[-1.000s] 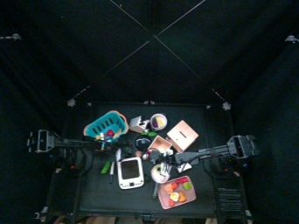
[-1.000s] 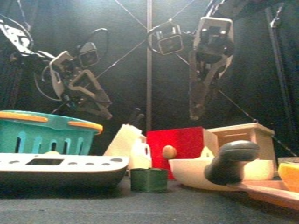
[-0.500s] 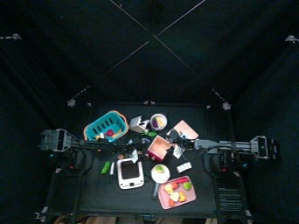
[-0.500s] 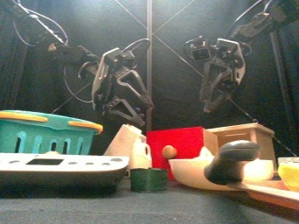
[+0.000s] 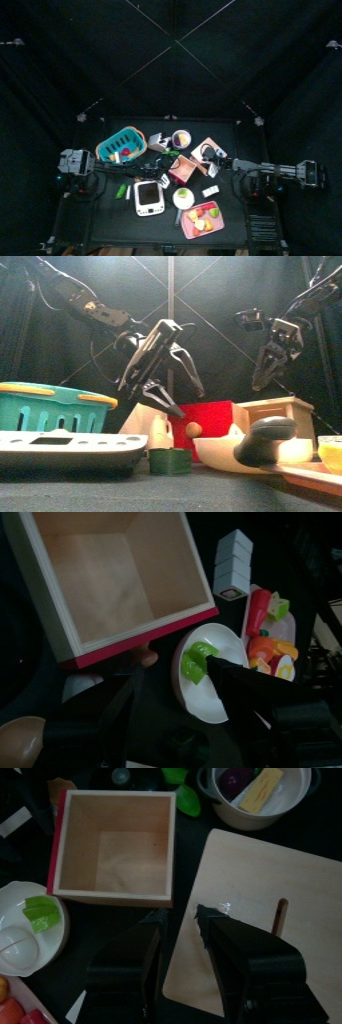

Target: Grab drawer handle

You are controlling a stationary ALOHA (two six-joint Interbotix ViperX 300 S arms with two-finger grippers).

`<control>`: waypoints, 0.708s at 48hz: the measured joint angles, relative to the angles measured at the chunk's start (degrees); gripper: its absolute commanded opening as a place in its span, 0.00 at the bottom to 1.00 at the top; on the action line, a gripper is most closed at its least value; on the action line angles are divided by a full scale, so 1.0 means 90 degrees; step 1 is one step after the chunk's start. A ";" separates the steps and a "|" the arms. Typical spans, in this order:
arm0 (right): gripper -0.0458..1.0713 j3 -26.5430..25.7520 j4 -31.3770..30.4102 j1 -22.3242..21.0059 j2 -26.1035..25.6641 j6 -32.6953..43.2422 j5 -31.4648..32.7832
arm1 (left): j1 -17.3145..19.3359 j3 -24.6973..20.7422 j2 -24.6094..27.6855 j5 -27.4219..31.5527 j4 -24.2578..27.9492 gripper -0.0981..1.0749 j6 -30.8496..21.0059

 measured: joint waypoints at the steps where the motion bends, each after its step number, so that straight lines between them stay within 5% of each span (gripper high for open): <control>1: 0.68 0.0010 -0.0010 -0.0010 -0.0010 0.0000 0.0000 | 0.0000 -0.0029 0.0010 0.0059 -0.0010 0.85 0.0010; 34: 0.68 0.0313 -0.0059 -0.0039 -0.0439 0.0000 0.0127 | 0.0127 -0.0732 0.0742 0.0771 -0.0039 0.84 -0.0010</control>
